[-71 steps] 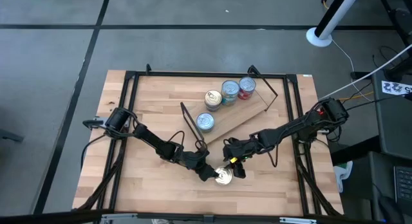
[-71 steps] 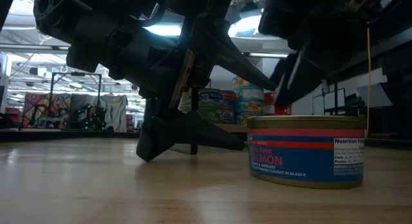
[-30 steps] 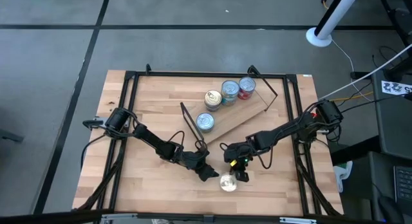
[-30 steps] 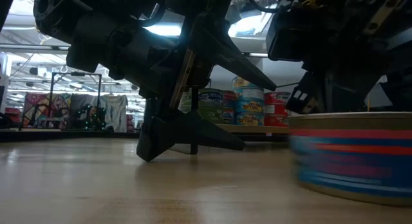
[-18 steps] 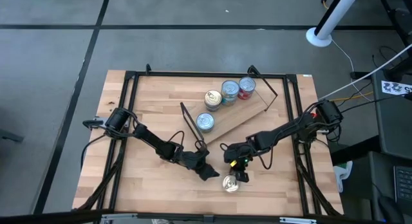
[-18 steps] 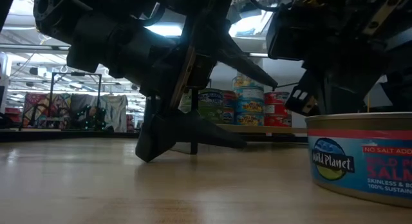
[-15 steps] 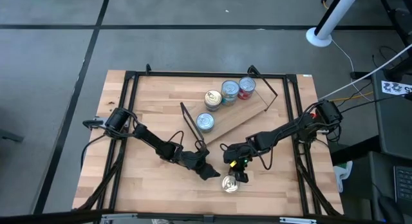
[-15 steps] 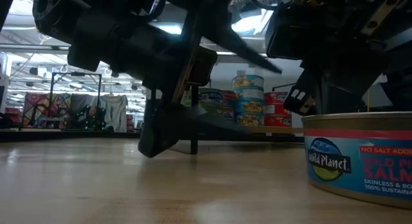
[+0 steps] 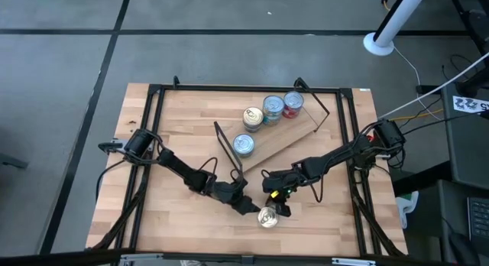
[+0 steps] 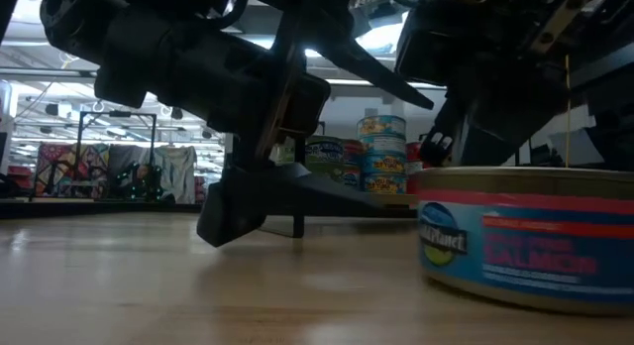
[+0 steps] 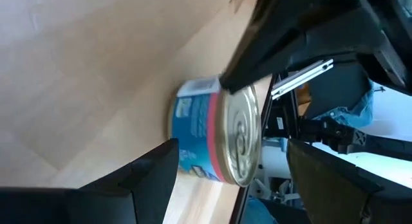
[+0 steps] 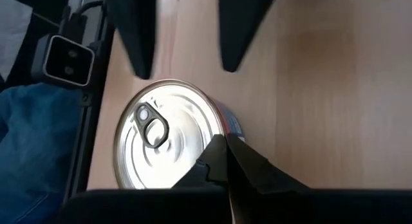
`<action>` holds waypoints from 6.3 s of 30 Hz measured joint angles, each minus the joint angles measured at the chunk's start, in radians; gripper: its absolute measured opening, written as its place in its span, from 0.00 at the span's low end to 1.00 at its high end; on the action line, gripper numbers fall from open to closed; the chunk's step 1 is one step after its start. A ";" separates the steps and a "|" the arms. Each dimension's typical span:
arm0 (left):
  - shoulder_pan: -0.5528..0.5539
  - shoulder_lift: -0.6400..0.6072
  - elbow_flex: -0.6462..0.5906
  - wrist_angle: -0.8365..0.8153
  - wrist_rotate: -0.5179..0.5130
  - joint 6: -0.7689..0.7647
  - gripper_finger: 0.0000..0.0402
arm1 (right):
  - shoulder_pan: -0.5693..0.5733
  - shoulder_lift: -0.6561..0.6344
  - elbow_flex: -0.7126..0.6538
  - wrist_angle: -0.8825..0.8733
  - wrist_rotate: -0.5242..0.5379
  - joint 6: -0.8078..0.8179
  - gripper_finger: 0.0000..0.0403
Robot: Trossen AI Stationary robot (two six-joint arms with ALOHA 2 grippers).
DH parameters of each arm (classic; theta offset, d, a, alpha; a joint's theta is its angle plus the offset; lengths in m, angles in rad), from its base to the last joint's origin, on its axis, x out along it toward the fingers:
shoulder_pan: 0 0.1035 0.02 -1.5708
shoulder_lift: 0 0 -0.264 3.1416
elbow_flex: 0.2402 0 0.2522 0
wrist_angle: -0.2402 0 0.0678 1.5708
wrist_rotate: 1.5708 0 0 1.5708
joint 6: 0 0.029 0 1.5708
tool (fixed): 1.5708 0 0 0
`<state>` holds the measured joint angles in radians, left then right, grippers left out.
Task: Stack canned seafood by type on shelf
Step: Stack the blue tuna can on top of the blue tuna can on the shelf
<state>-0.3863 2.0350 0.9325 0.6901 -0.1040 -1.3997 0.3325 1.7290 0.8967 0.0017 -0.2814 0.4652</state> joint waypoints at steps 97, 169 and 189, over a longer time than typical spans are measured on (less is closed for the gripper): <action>-0.038 -0.046 -0.002 0.300 0.127 0.066 0.49 | 0.001 -0.287 0.092 -0.092 0.159 -0.301 0.34; 0.927 -0.497 0.006 -0.579 0.545 0.281 0.49 | -0.554 -0.515 0.090 -0.097 0.465 -0.659 0.34; 0.916 -0.432 0.010 -0.554 0.488 0.238 0.49 | -0.570 -0.258 0.090 0.098 0.471 -0.763 0.34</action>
<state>0.5301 1.6032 0.9421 0.1356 0.3843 -1.1614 -0.2379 1.4712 0.9863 0.1002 0.1898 -0.2974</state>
